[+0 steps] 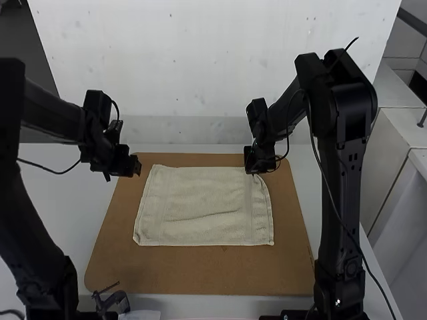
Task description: Fold the towel.
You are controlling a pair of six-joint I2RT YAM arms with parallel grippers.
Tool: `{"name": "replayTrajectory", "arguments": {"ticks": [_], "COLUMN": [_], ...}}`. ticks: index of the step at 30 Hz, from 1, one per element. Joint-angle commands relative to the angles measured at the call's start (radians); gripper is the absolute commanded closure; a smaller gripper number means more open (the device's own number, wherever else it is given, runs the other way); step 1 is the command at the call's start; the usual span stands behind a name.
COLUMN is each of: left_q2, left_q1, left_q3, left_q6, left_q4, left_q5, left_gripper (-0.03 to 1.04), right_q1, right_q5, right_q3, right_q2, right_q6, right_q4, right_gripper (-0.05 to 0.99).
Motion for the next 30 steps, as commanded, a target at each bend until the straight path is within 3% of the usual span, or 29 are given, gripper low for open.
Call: {"name": "replayTrajectory", "arguments": {"ticks": [1,11,22,24,25,28,29,30], "left_q2": [0.109,0.348,0.549,0.563,0.569,0.568,0.56,0.54], "left_q1": [-0.052,-0.132,-0.14,-0.152,-0.156,-0.175,-0.179,-0.183], "left_q3": [0.131,0.35,0.499,0.502,0.502,0.493,0.482,0.467], "left_q6": [-0.02,-0.051,-0.062,-0.062,-0.062,-0.063,-0.059,-0.051], "left_q4": [-0.03,-0.085,-0.124,-0.124,-0.127,-0.17,-0.173,-0.176], "left_q5": [0.0,-0.033,-0.039,-0.039,-0.033,-0.02,-0.006,0.004], "left_gripper": [0.05,0.05,0.09,0.2,0.31,0.88,1.0,0.99], "right_q1": [-0.022,-0.024,-0.027,-0.025,-0.024,-0.027,-0.03,-0.035], "right_q5": [0.091,0.097,0.097,0.099,0.102,0.111,0.113,0.114], "right_q3": [-0.003,0.0,-0.021,-0.026,-0.029,-0.038,-0.04,-0.04], "right_q2": [0.047,0.059,0.042,0.034,0.03,0.019,0.019,0.019], "right_q6": [0.002,-0.005,-0.011,-0.011,-0.011,-0.015,-0.015,-0.016], "right_q4": [-0.021,-0.018,-0.016,-0.016,-0.016,-0.013,-0.013,-0.013], "right_gripper": [0.92,0.92,0.92,0.92,0.92,0.92,0.92,0.92]}}
